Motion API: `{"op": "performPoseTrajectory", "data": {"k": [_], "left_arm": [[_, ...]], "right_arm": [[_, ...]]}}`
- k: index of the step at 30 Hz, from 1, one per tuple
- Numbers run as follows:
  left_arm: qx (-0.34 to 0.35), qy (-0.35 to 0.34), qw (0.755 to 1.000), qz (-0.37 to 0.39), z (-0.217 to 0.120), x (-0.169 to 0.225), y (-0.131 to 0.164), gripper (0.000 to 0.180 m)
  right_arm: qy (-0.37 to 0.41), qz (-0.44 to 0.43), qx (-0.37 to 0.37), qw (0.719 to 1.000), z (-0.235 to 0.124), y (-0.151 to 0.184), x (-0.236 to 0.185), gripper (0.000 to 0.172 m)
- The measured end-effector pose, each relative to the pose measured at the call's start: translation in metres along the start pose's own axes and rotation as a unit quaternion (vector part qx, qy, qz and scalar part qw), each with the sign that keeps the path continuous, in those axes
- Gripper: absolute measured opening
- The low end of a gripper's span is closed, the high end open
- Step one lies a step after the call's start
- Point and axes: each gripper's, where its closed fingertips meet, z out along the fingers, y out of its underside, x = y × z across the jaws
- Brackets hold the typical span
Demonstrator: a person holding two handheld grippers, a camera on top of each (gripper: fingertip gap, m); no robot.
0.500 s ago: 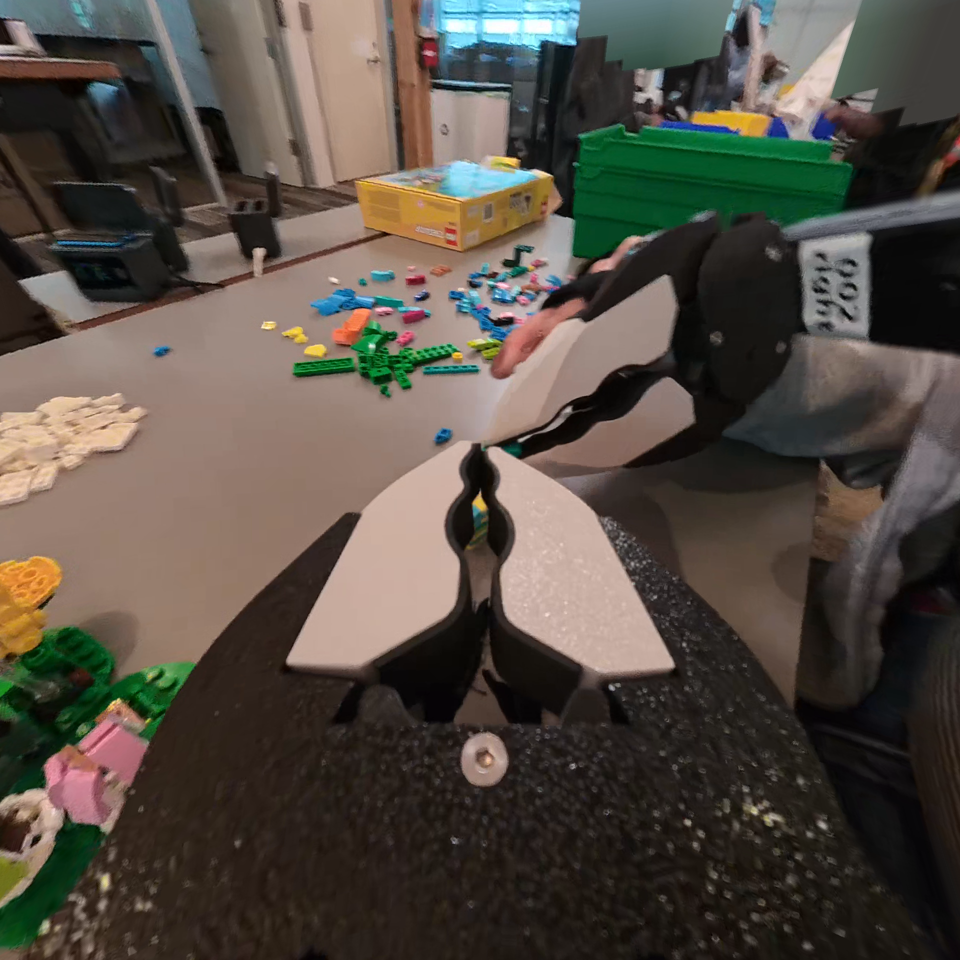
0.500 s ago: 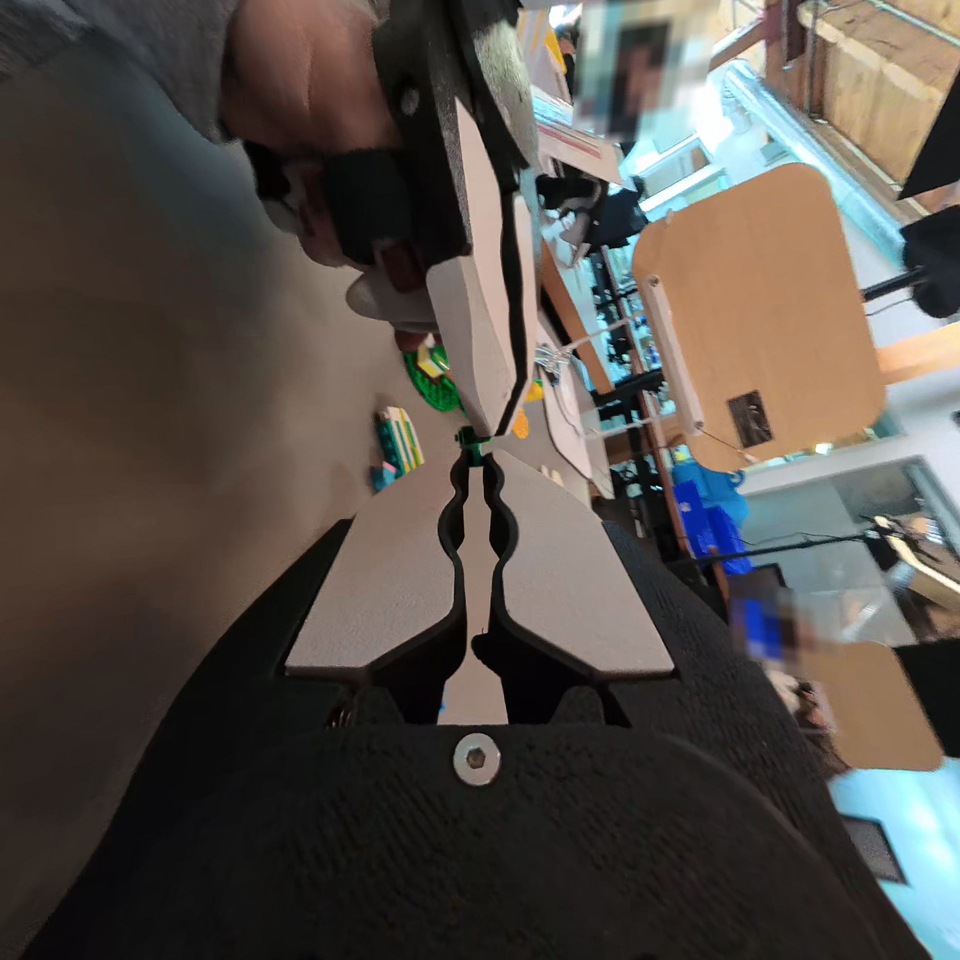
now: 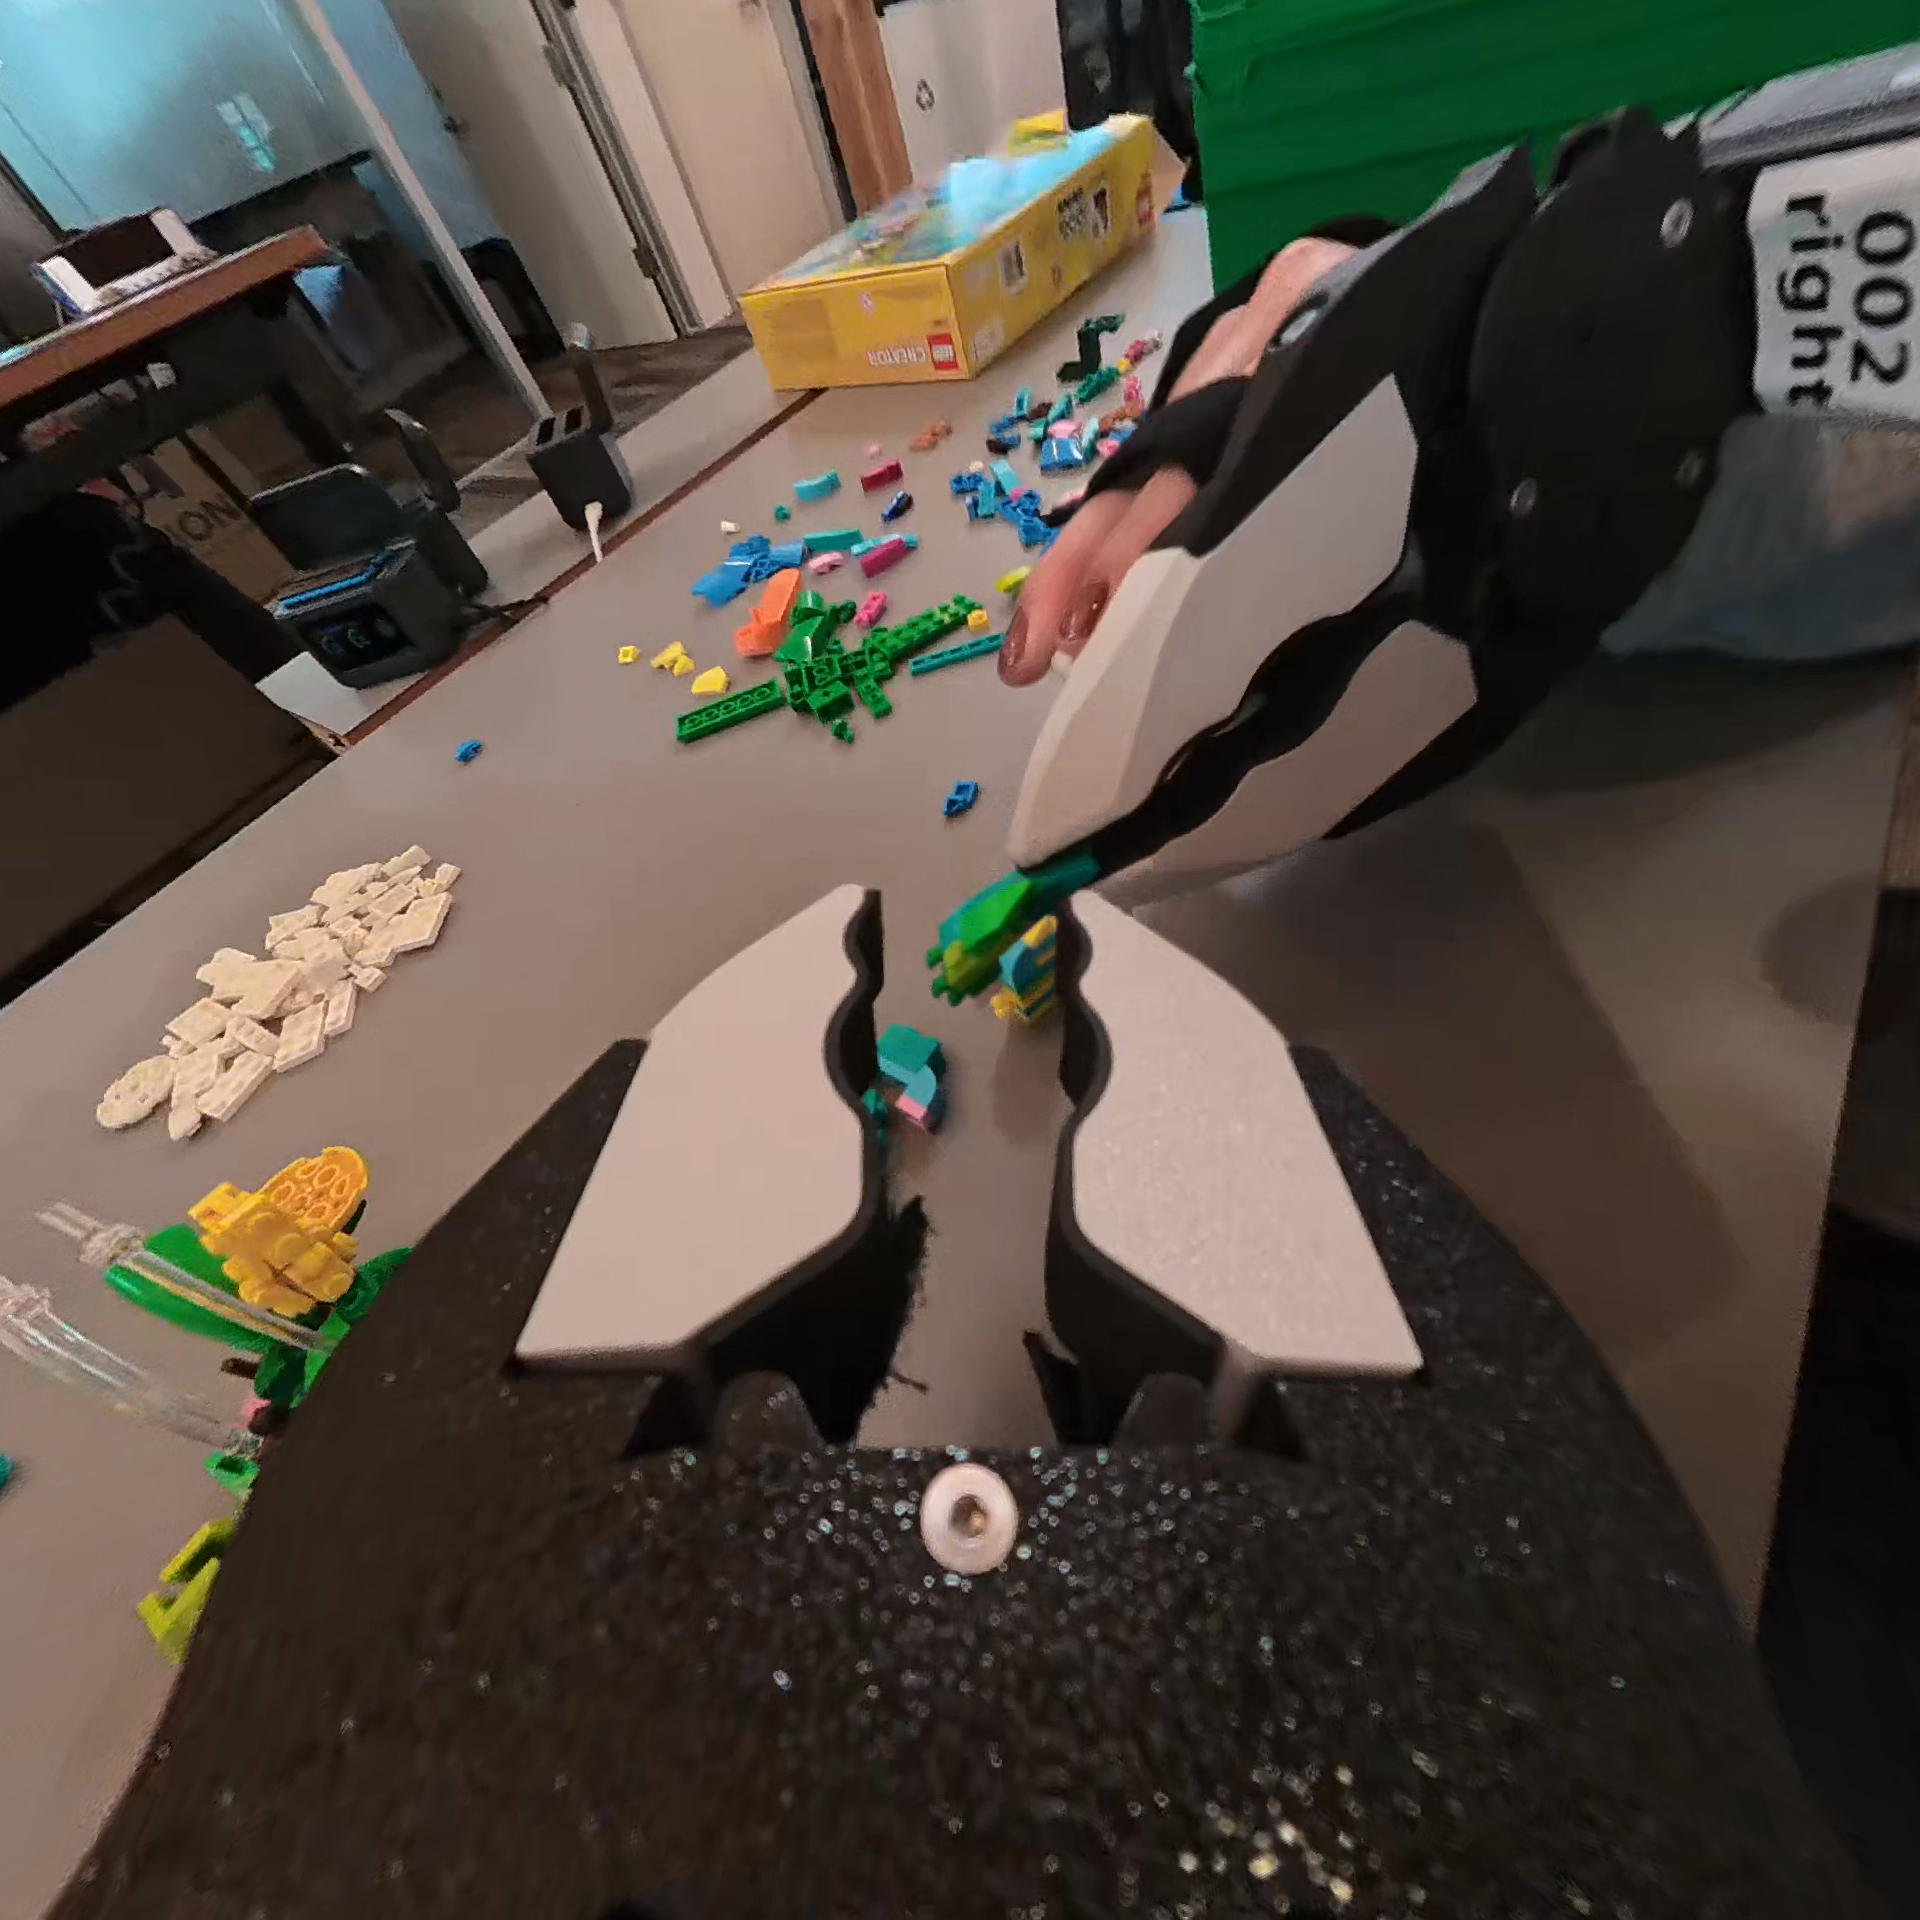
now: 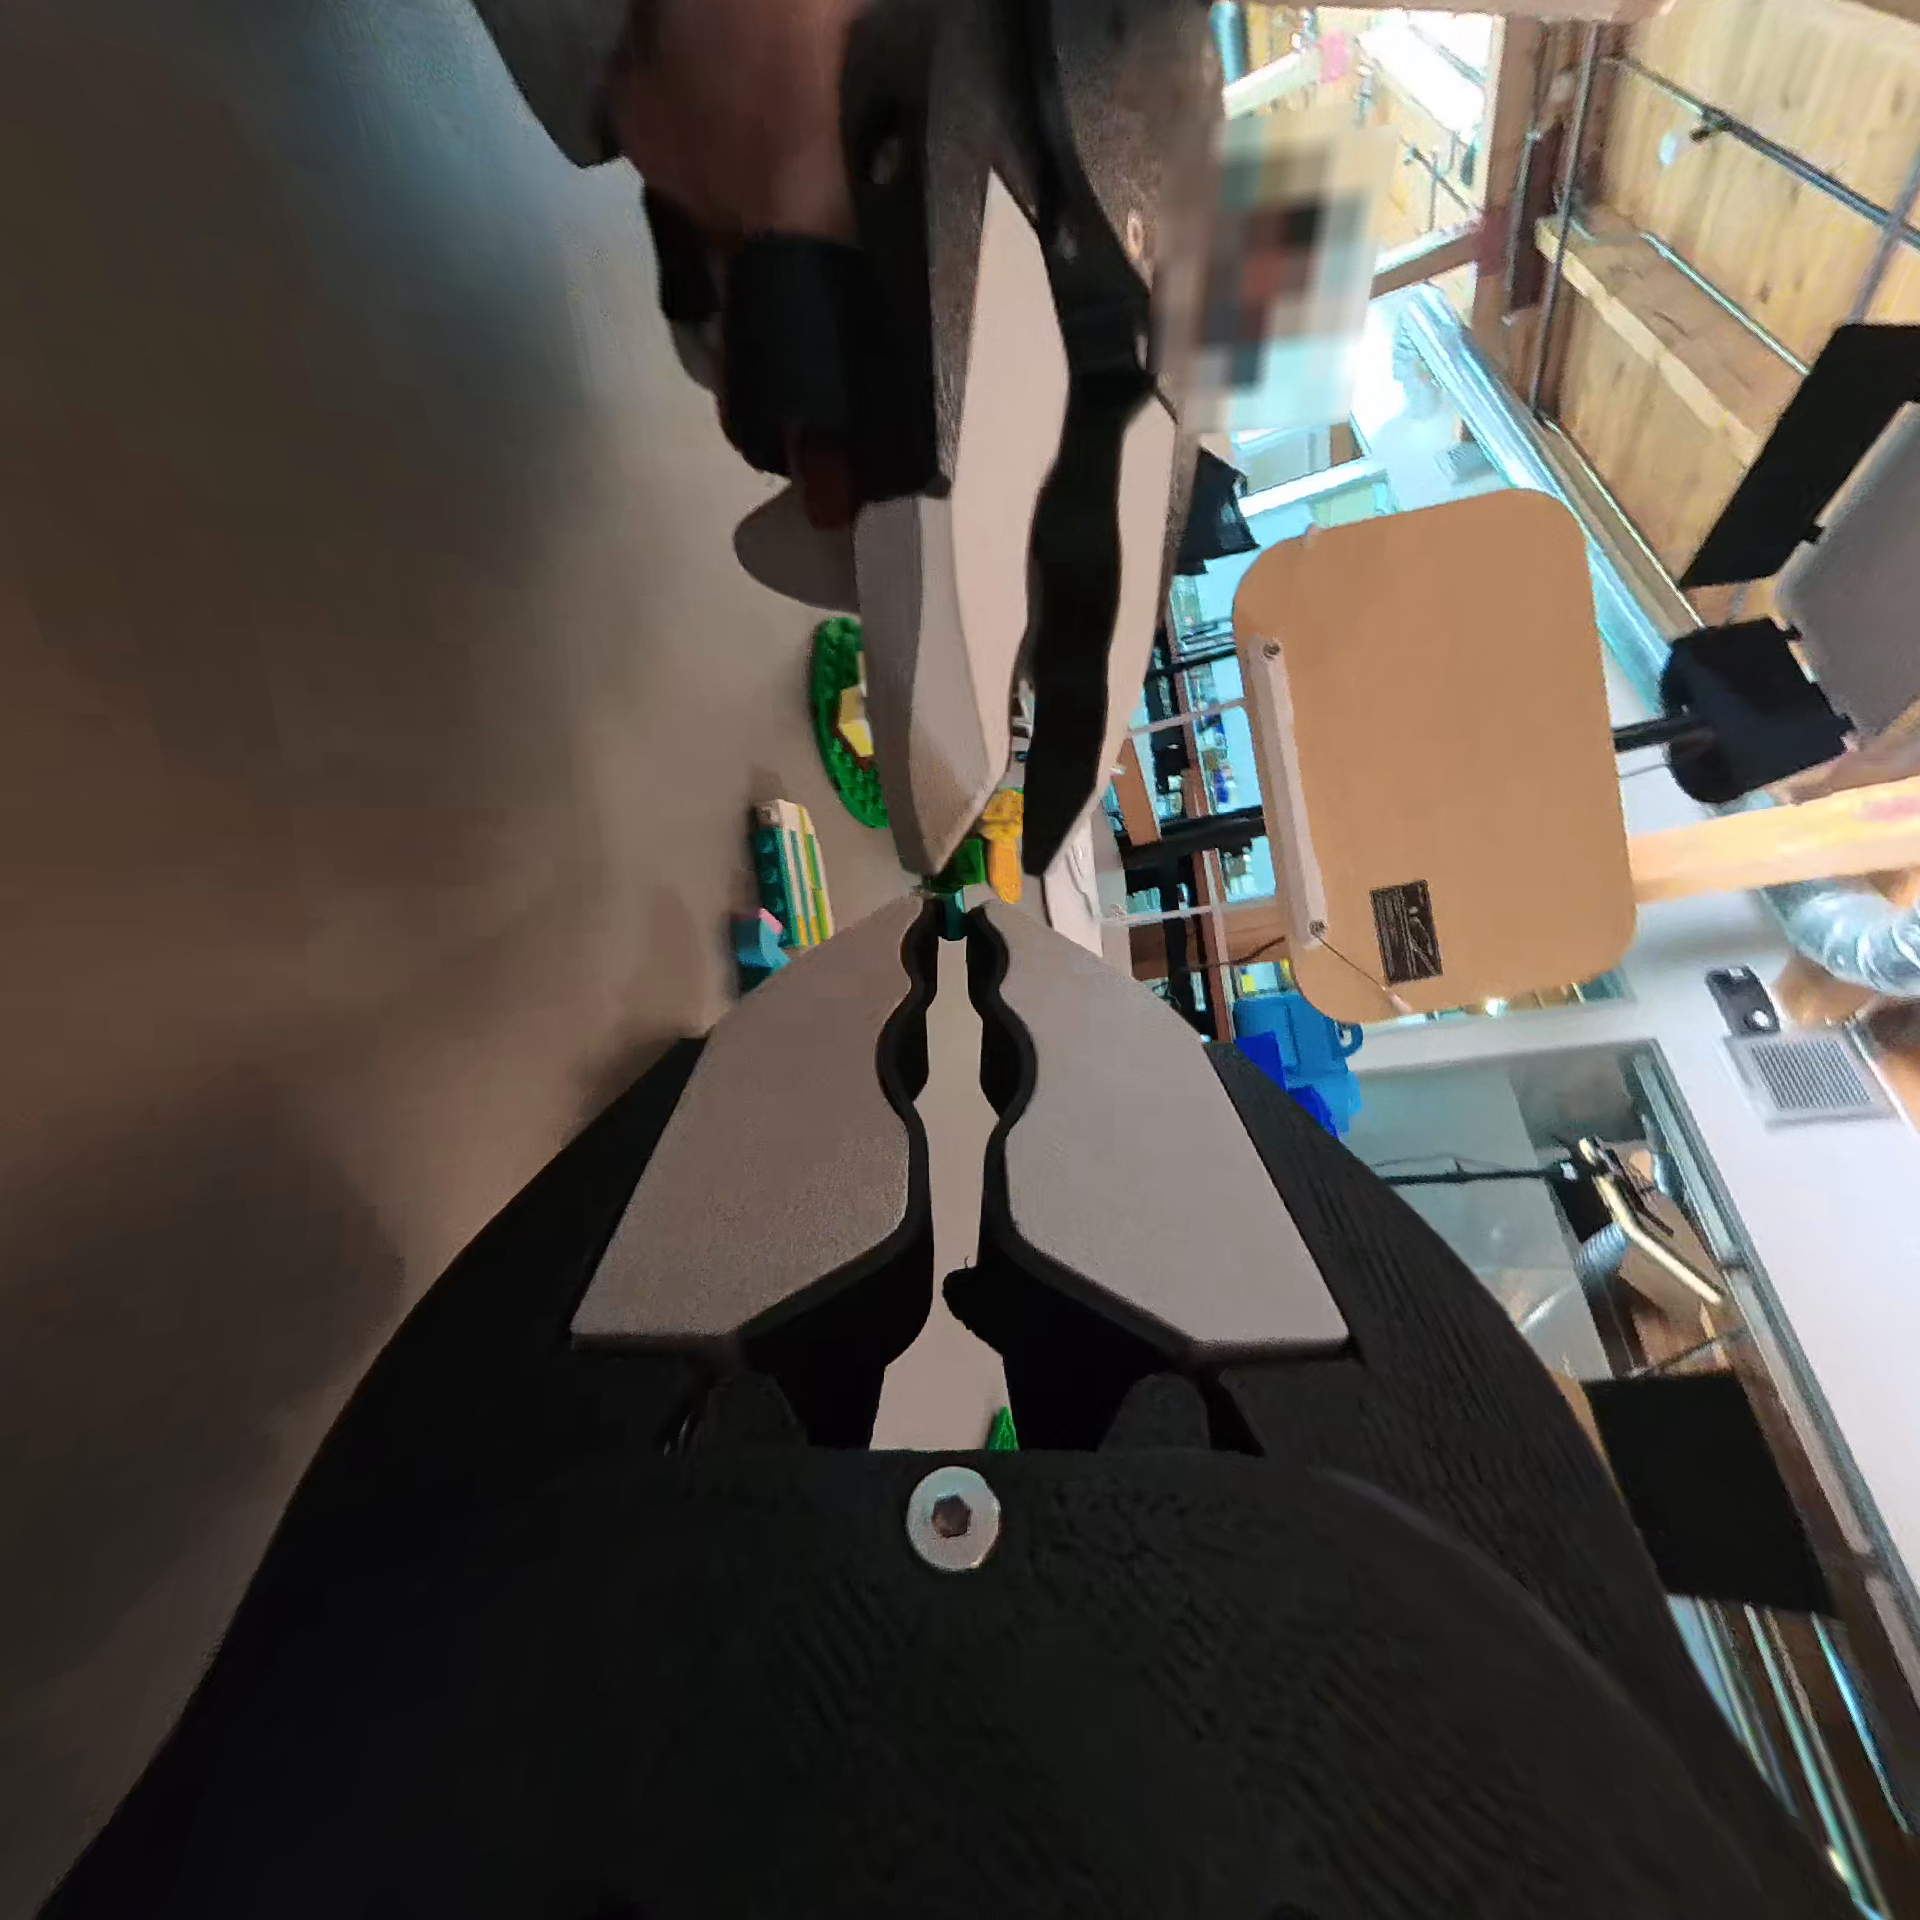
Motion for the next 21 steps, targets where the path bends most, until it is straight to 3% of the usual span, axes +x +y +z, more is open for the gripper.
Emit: {"op": "performPoseTrajectory", "data": {"k": [1, 4, 9, 18, 21], "left_arm": [[-0.003, 0.004, 1.000, 0.006, 0.000, 0.001, 0.002, 0.029], [-0.003, 0.029, 0.999, 0.011, 0.000, 0.007, 0.005, 0.011], [-0.020, 0.023, 0.999, 0.010, 0.003, 0.007, 0.008, 0.007], [0.032, -0.030, 0.988, -0.149, -0.006, -0.025, -0.001, 0.005], [0.000, -0.009, 0.983, -0.182, -0.004, -0.023, 0.008, 0.005]], "right_arm": [[-0.006, -0.003, 0.003, 1.000, 0.000, -0.002, -0.002, 0.004], [-0.014, -0.008, 0.004, 1.000, 0.000, -0.003, -0.005, 0.004], [-0.022, -0.009, -0.003, 1.000, 0.001, 0.000, -0.009, 0.004], [0.064, -0.030, -0.027, 0.997, 0.007, -0.007, 0.010, 0.004], [0.053, 0.040, -0.021, 0.998, 0.005, 0.001, 0.013, 0.004]]}}
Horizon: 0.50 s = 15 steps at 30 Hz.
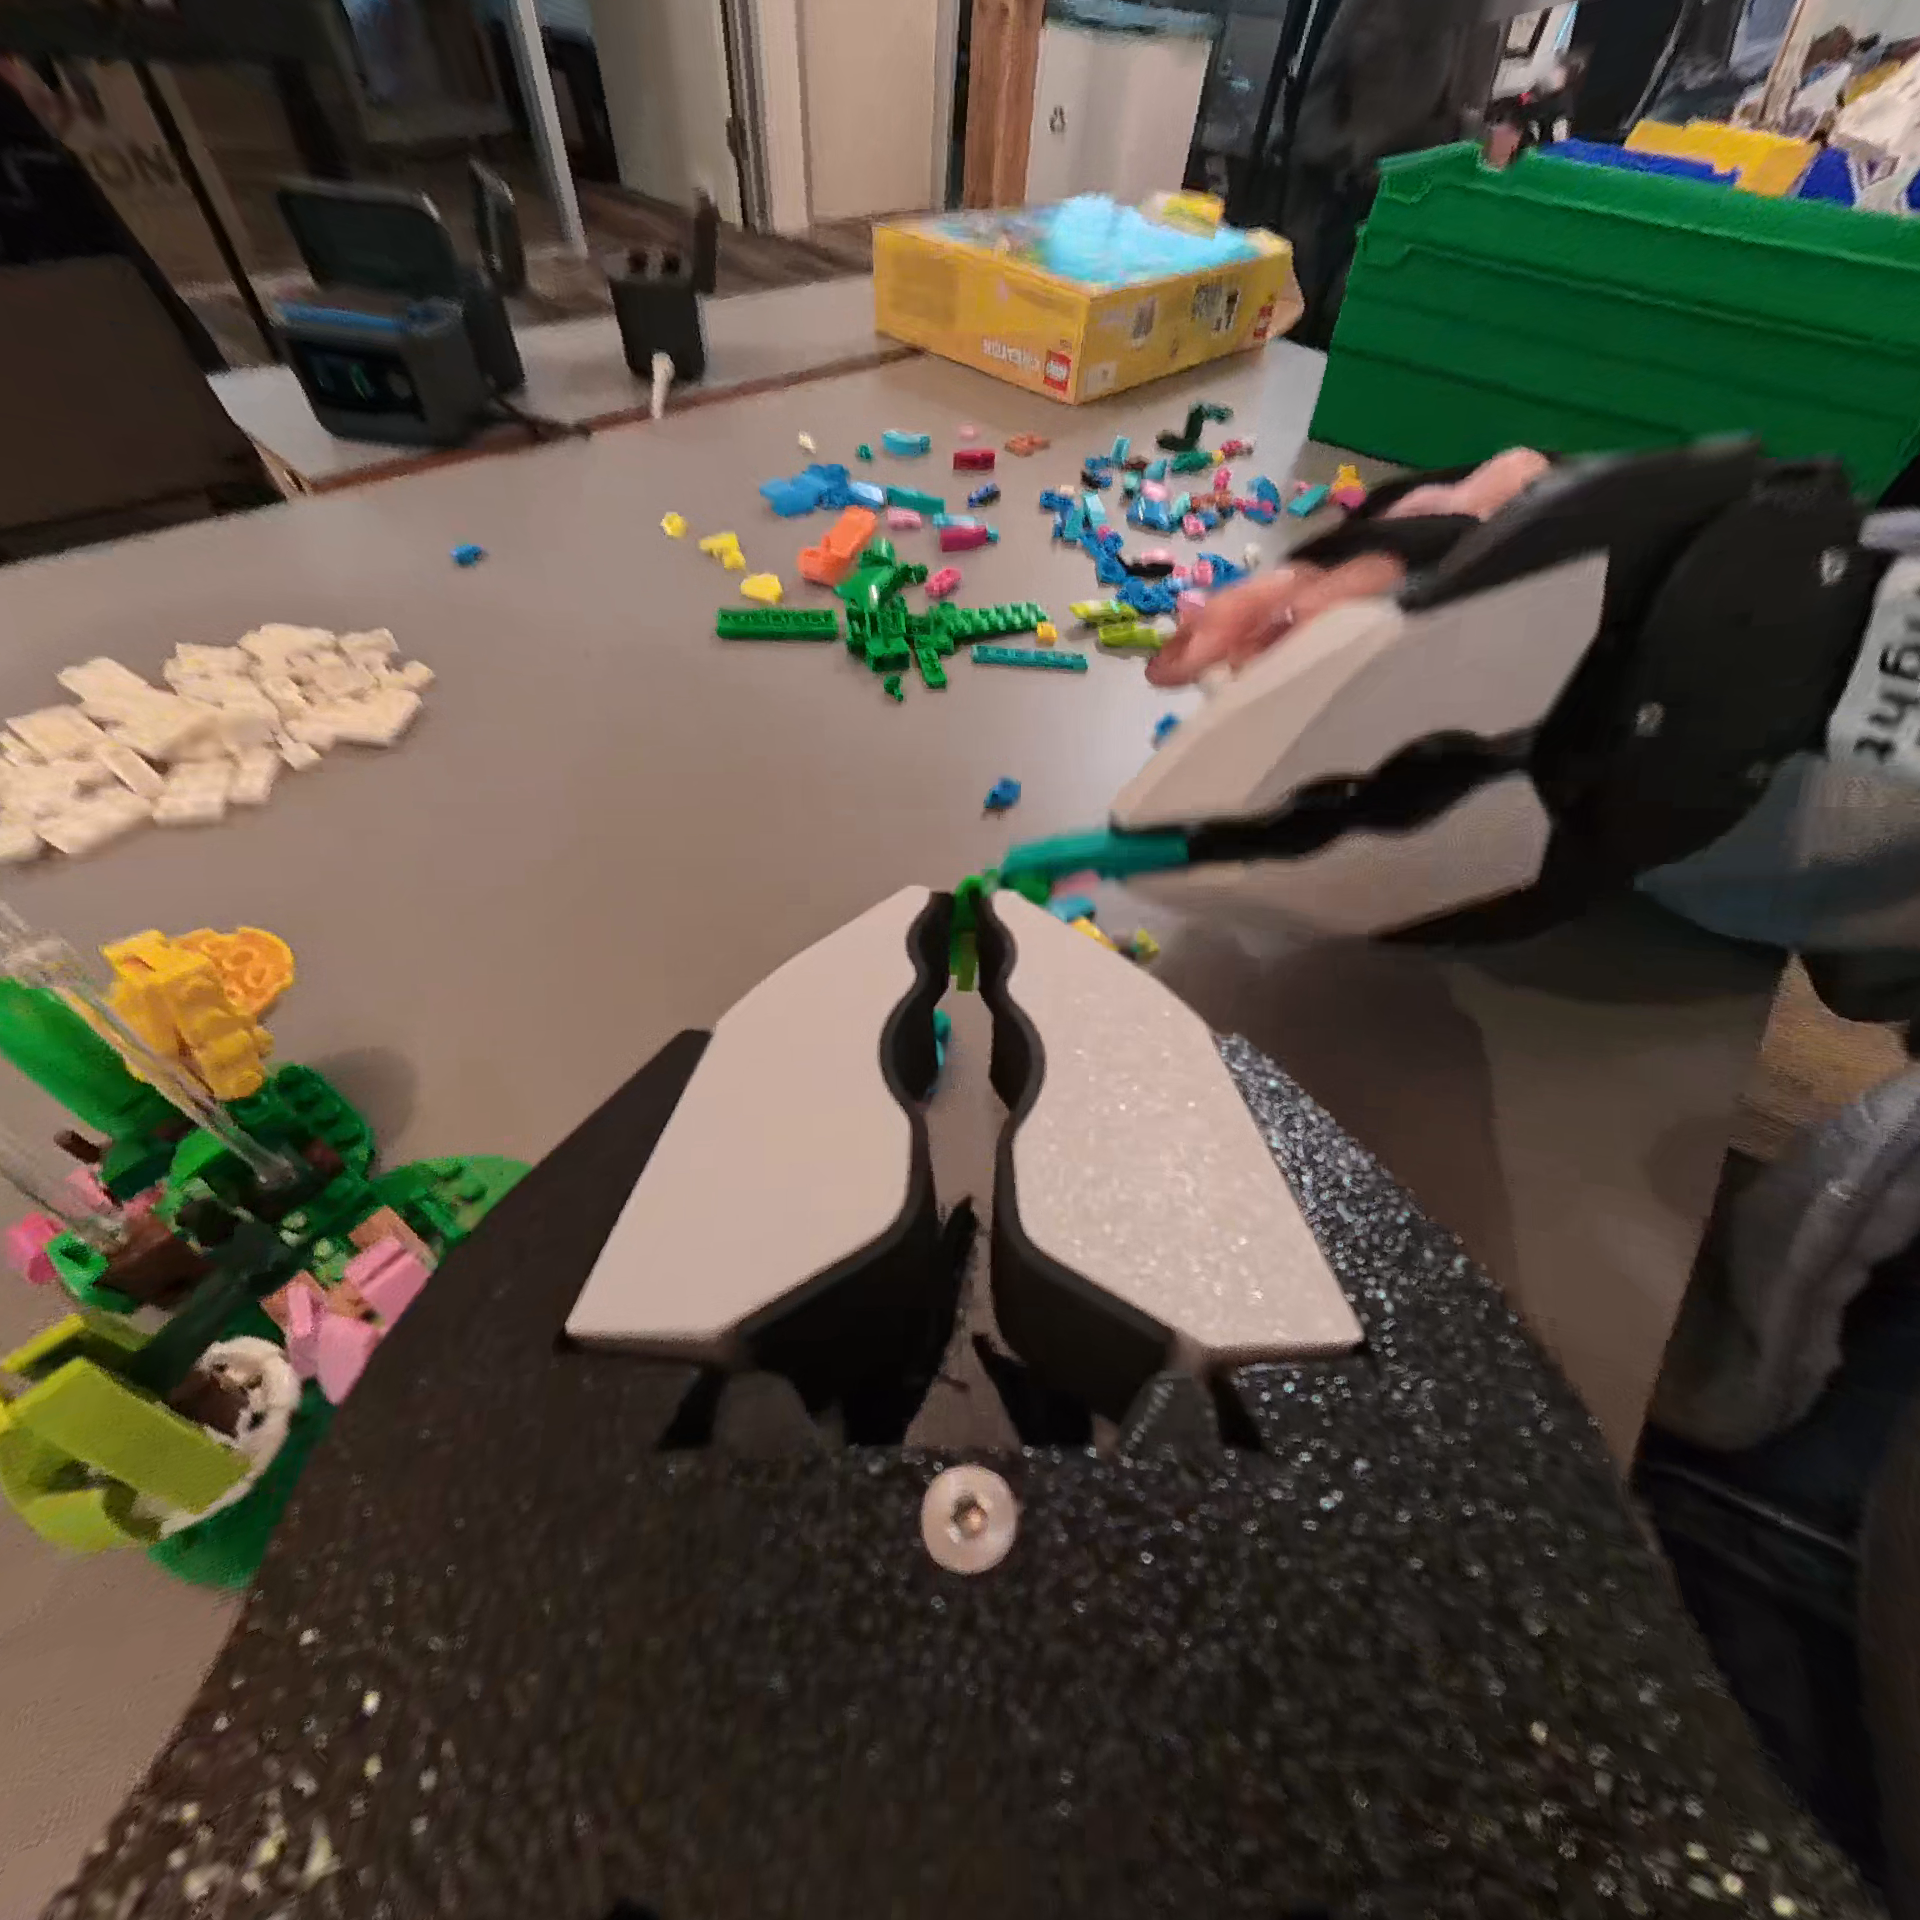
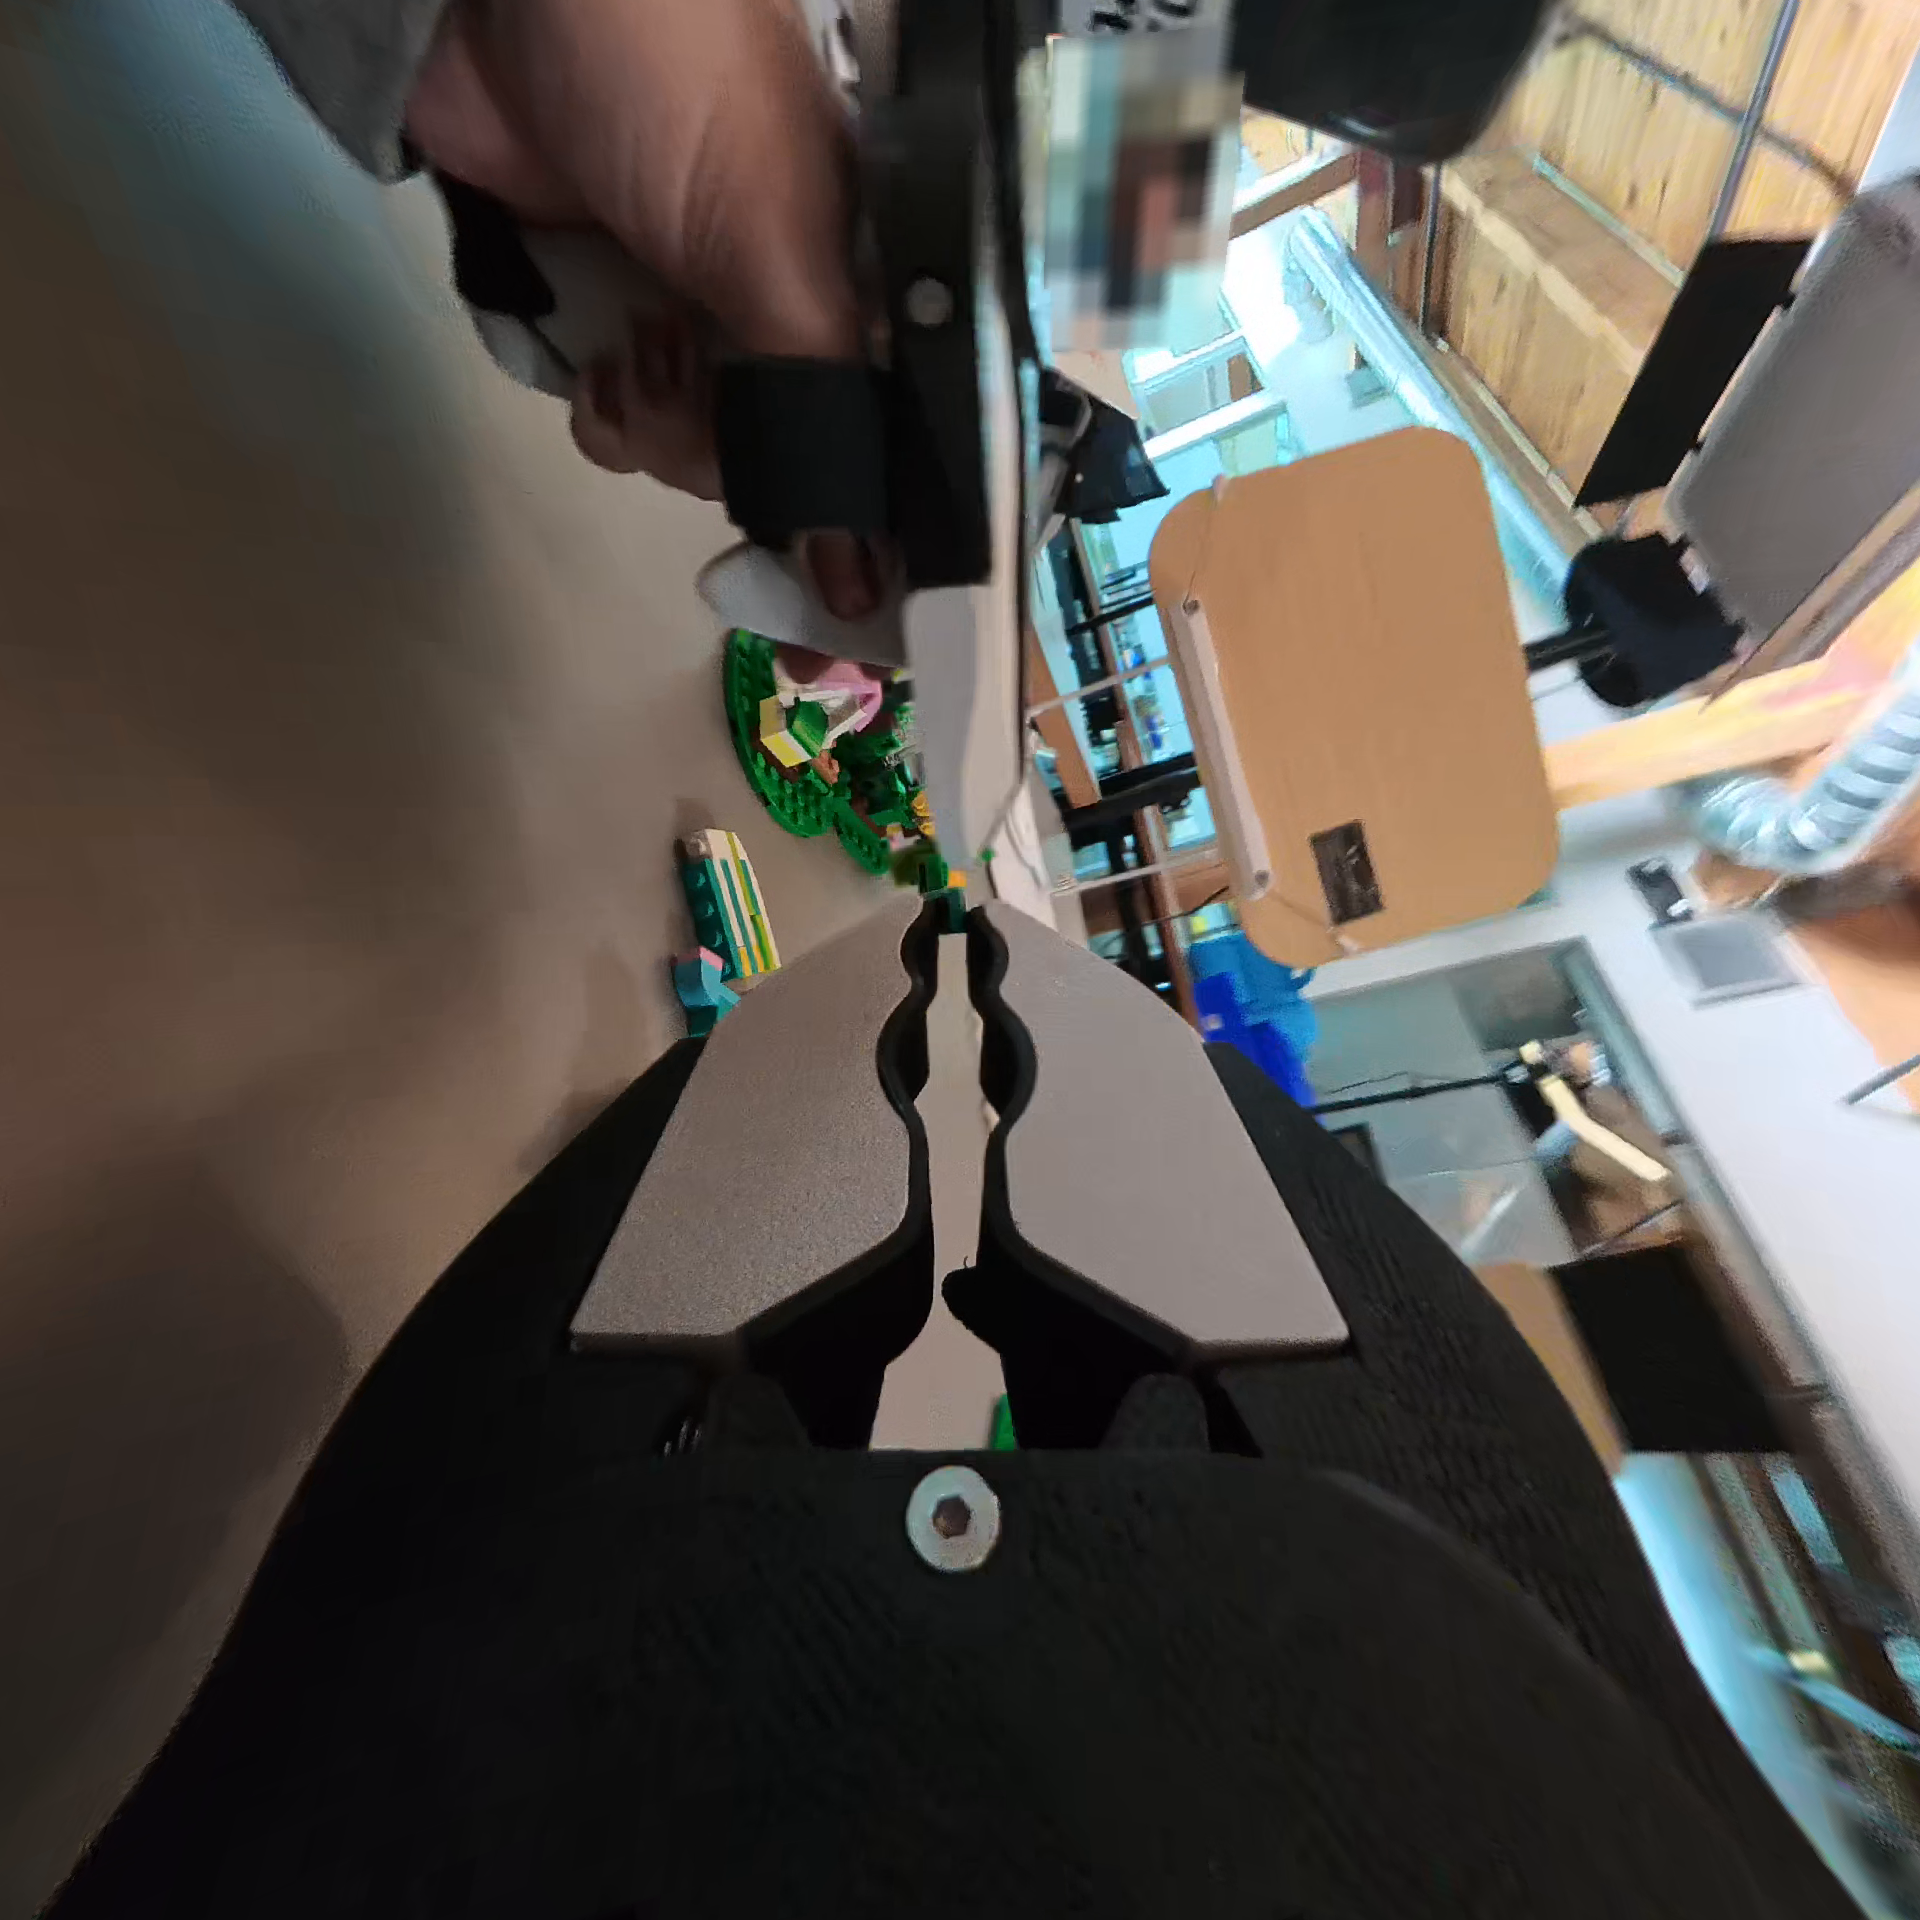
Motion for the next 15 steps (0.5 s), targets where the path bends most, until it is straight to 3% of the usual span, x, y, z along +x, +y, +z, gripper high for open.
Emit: {"op": "performPoseTrajectory", "data": {"k": [2, 5, 9, 11, 15], "left_arm": [[-0.026, 0.031, 0.998, -0.045, 0.002, 0.004, 0.008, 0.005], [0.003, 0.121, 0.980, -0.156, 0.001, 0.018, 0.002, 0.005], [0.070, 0.273, 0.913, -0.295, -0.013, 0.036, -0.022, 0.005], [0.086, 0.306, 0.893, -0.320, -0.018, 0.038, -0.027, 0.004], [0.086, 0.299, 0.900, -0.306, -0.017, 0.038, -0.026, 0.005]], "right_arm": [[-0.006, 0.054, -0.017, 0.998, 0.000, 0.013, 0.006, 0.004], [0.003, 0.085, -0.036, 0.996, -0.002, 0.031, 0.014, 0.004], [0.009, 0.109, -0.044, 0.993, -0.005, 0.040, 0.020, 0.004], [0.008, 0.114, -0.043, 0.992, -0.005, 0.040, 0.021, 0.004], [-0.011, 0.121, -0.044, 0.992, -0.005, 0.040, 0.016, 0.004]]}}
